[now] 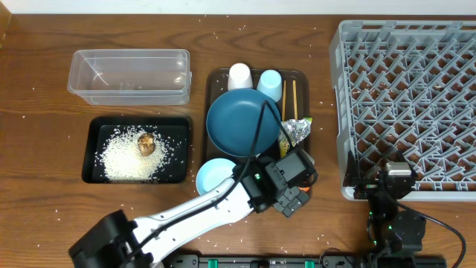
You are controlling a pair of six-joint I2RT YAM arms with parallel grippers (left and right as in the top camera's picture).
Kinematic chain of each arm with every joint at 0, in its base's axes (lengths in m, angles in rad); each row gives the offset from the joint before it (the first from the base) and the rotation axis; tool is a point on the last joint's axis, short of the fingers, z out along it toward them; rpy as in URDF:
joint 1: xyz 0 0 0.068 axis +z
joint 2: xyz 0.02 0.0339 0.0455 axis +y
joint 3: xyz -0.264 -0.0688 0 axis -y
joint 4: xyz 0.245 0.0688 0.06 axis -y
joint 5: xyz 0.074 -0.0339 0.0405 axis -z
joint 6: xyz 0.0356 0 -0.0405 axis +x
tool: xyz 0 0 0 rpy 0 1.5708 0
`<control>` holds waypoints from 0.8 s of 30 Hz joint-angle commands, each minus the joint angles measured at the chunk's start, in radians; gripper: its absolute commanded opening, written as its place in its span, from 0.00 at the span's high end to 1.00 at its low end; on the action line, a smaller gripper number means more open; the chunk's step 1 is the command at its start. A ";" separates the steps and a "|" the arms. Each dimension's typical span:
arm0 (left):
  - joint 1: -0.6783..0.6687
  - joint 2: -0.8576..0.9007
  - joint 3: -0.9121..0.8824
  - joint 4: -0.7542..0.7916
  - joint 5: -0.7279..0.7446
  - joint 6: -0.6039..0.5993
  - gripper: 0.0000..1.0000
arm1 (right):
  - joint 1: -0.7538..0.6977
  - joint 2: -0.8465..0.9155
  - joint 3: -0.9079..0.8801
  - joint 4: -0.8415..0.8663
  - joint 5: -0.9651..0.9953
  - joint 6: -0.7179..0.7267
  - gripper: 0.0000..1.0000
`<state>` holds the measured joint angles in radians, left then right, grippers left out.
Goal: Sort waste into correct bins and load items into the dishwasher rack
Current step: 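Reach the left gripper down toward the orange carrot on the tray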
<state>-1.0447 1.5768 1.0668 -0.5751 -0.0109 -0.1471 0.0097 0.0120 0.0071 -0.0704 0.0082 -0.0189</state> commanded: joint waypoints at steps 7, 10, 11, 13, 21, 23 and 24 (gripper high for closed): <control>-0.001 0.131 0.010 0.095 -0.039 0.208 0.04 | 0.005 -0.006 -0.002 -0.004 0.002 -0.008 0.01; -0.001 0.173 0.010 0.118 -0.039 0.255 0.04 | 0.005 -0.006 -0.002 -0.004 0.002 -0.008 0.01; -0.001 0.185 0.010 0.119 -0.039 0.268 0.04 | 0.005 -0.006 -0.002 -0.004 0.002 -0.008 0.01; -0.001 0.205 0.010 0.124 -0.039 0.276 0.04 | 0.005 -0.006 -0.002 -0.004 0.002 -0.008 0.01; -0.012 0.219 0.010 0.149 -0.037 0.317 0.12 | 0.005 -0.006 -0.002 -0.004 0.002 -0.008 0.01; -0.023 0.219 0.010 0.152 -0.038 0.343 0.12 | 0.005 -0.006 -0.002 -0.004 0.002 -0.008 0.01; -0.030 0.219 0.010 0.154 -0.038 0.362 0.12 | 0.005 -0.006 -0.002 -0.004 0.002 -0.008 0.01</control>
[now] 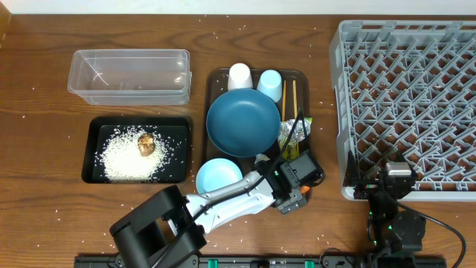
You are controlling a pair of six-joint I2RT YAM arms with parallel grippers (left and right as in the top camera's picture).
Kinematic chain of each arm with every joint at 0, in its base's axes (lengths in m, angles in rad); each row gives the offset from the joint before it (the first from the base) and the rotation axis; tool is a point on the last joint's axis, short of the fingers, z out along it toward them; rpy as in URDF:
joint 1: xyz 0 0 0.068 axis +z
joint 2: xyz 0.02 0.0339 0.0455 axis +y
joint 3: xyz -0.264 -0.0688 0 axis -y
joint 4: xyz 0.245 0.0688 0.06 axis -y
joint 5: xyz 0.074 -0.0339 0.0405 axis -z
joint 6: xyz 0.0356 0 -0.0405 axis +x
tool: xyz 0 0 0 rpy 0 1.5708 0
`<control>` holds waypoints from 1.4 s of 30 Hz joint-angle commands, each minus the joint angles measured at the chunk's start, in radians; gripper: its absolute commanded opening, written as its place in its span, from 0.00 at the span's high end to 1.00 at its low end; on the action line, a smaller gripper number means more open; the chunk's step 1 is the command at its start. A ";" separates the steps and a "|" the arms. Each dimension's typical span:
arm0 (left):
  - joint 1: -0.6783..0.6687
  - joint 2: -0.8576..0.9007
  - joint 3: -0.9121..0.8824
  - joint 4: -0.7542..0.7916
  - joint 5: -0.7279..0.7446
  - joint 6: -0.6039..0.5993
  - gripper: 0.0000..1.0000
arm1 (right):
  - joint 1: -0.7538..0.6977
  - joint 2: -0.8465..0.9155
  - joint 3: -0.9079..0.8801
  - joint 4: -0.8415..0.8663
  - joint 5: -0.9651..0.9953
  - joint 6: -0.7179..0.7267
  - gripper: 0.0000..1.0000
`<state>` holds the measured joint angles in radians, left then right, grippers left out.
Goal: Sort waste into correct bins and load items into the dishwasher rack
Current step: 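Reach the left gripper down toward the orange carrot on the tray, then grasp the orange carrot with the left gripper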
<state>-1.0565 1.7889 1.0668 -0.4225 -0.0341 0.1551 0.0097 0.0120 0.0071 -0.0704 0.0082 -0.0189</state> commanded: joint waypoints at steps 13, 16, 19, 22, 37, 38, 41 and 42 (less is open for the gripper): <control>-0.085 0.007 0.010 0.002 -0.062 0.114 0.13 | 0.005 -0.006 -0.002 -0.004 0.002 -0.008 0.01; -0.085 0.008 0.010 0.003 -0.064 0.114 0.17 | 0.005 -0.006 -0.002 -0.004 0.002 -0.008 0.01; -0.085 0.011 0.010 0.003 -0.064 0.114 0.18 | 0.005 -0.006 -0.002 -0.004 0.002 -0.008 0.01; -0.085 0.019 0.010 0.007 -0.064 0.118 0.19 | 0.005 -0.006 -0.002 -0.004 0.002 -0.008 0.01; -0.085 0.082 0.010 0.022 -0.064 0.117 0.25 | 0.005 -0.006 -0.002 -0.004 0.002 -0.008 0.01; -0.085 0.082 0.010 0.022 -0.064 0.118 0.28 | 0.005 -0.006 -0.002 -0.004 0.002 -0.008 0.01; -0.085 0.082 0.010 0.022 -0.064 0.117 0.38 | 0.005 -0.006 -0.002 -0.004 0.002 -0.008 0.01; -0.085 0.082 0.010 0.021 -0.064 0.117 0.40 | 0.005 -0.006 -0.002 -0.004 0.002 -0.008 0.01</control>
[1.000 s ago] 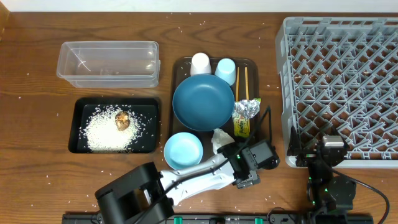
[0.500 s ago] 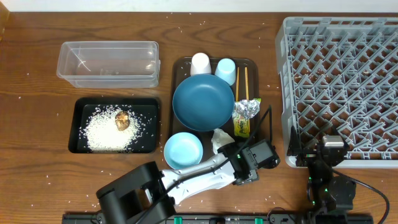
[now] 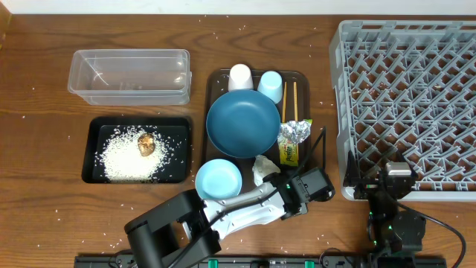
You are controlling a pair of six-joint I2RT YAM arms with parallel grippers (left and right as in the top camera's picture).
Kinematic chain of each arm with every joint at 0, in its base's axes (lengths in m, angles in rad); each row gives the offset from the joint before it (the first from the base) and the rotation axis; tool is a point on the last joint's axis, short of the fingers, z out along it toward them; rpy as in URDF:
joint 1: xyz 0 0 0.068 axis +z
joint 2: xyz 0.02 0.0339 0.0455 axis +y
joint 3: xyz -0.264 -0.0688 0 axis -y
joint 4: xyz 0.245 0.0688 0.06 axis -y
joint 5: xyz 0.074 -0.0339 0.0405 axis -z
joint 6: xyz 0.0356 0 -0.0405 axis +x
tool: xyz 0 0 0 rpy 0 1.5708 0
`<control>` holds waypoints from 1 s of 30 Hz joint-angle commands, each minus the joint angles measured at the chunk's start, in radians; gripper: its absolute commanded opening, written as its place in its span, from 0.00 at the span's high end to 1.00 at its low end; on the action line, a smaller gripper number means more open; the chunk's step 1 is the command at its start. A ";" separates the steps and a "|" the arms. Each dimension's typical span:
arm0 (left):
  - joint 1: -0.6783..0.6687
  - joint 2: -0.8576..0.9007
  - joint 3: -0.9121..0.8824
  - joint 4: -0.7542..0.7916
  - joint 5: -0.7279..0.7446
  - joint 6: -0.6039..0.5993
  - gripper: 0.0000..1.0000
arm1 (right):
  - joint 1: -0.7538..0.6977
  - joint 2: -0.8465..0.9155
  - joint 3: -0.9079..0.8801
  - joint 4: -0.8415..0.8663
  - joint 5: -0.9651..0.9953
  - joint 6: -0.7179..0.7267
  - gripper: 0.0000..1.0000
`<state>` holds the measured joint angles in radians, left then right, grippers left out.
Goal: Sort waste into correct bins and load items into the dishwasher rack
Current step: 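Grasp the orange carrot with the left gripper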
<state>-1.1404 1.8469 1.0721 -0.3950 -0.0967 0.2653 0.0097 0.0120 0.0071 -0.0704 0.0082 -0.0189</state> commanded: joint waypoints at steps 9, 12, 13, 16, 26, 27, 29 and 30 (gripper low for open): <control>-0.001 0.020 0.005 -0.006 -0.001 0.007 0.42 | 0.005 -0.006 -0.002 -0.004 0.002 -0.008 0.01; -0.001 0.012 0.005 -0.007 -0.001 0.000 0.50 | 0.005 -0.006 -0.002 -0.004 0.002 -0.008 0.01; -0.001 0.008 0.005 -0.007 -0.001 -0.006 0.51 | 0.005 -0.006 -0.002 -0.004 0.002 -0.008 0.01; -0.001 -0.006 0.005 -0.007 -0.001 -0.020 0.51 | 0.005 -0.006 -0.002 -0.004 0.002 -0.008 0.01; -0.001 -0.033 0.005 -0.009 -0.001 -0.042 0.63 | 0.005 -0.006 -0.002 -0.004 0.002 -0.008 0.01; -0.001 -0.033 0.005 -0.011 0.000 -0.042 0.66 | 0.005 -0.006 -0.002 -0.004 0.002 -0.008 0.01; -0.001 -0.033 0.005 -0.014 0.000 -0.042 0.69 | 0.005 -0.006 -0.002 -0.004 0.002 -0.008 0.01; -0.001 -0.033 0.005 -0.015 0.000 -0.042 0.69 | 0.005 -0.006 -0.002 -0.004 0.002 -0.008 0.01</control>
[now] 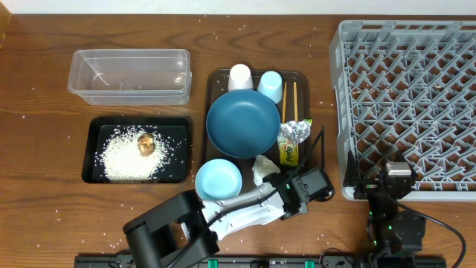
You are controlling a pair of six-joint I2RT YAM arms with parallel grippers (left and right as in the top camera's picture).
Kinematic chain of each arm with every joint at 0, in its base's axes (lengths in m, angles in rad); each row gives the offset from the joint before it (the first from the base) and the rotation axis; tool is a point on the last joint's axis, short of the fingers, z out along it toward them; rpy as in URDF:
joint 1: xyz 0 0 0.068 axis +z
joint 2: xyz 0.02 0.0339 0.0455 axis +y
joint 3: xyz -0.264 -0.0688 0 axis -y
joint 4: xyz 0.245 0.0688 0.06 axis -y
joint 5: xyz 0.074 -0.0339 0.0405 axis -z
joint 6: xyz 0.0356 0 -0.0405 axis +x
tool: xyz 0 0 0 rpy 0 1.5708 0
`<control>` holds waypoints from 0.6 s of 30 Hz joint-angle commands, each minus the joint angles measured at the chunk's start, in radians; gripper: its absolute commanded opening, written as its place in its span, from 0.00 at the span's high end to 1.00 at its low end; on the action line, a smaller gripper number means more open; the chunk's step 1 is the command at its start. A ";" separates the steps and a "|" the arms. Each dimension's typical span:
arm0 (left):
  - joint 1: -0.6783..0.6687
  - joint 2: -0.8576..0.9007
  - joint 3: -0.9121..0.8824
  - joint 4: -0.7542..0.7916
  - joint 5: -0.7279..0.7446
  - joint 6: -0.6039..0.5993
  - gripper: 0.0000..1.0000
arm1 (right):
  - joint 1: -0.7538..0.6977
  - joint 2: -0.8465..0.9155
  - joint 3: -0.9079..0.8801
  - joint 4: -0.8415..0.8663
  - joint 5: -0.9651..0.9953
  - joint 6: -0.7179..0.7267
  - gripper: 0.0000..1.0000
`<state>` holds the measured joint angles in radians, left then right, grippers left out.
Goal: Sort waste into correct bins and load items into the dishwasher rack
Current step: 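Grasp the orange carrot with the left gripper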
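Note:
A brown tray [216, 77] holds a white cup [239, 75], a light blue cup [270, 82], a dark blue plate [242, 123], chopsticks [289, 97], a foil wrapper [295, 132], a green packet [288, 153], a crumpled white tissue [263, 168] and a light blue bowl [219, 179]. My left gripper [316, 184] sits just off the tray's lower right corner; its fingers are hidden under the wrist. My right gripper [393, 179] rests at the rack's near edge, state unclear. The grey dishwasher rack [407, 97] stands at the right.
A clear plastic bin [128, 74] stands at the back left. In front of it a black tray [93, 149] holds rice and a brown food scrap [146, 144]. Rice grains are scattered over the wooden table.
My left gripper was first over the tray's lower right part, covering the tissue and the packet's lower end. Then it was at the tray's corner. By a second ago it stood right of the tray, tissue and packet uncovered, and it stays there. The right arm never moved.

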<state>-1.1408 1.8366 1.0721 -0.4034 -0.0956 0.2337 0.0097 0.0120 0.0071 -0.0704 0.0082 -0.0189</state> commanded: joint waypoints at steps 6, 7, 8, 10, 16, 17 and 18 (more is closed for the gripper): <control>0.000 -0.023 0.005 -0.006 -0.002 -0.014 0.74 | 0.005 -0.006 -0.002 -0.004 0.002 -0.008 0.01; 0.000 -0.023 0.005 -0.006 -0.002 -0.028 0.74 | 0.005 -0.006 -0.002 -0.004 0.002 -0.008 0.01; 0.000 -0.025 0.005 -0.006 -0.002 -0.034 0.75 | 0.005 -0.006 -0.002 -0.004 0.002 -0.008 0.01; 0.000 -0.032 0.005 -0.006 -0.002 -0.054 0.75 | 0.005 -0.006 -0.002 -0.004 0.002 -0.008 0.01; 0.000 -0.107 0.005 -0.006 -0.002 -0.090 0.75 | 0.005 -0.006 -0.002 -0.004 0.002 -0.008 0.01; 0.000 -0.125 0.005 -0.006 -0.002 -0.090 0.75 | 0.005 -0.006 -0.002 -0.004 0.002 -0.008 0.01; 0.001 -0.147 0.005 -0.006 -0.002 -0.093 0.75 | 0.005 -0.006 -0.002 -0.004 0.002 -0.008 0.01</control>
<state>-1.1408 1.7622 1.0721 -0.4080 -0.0929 0.1677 0.0097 0.0120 0.0071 -0.0704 0.0082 -0.0189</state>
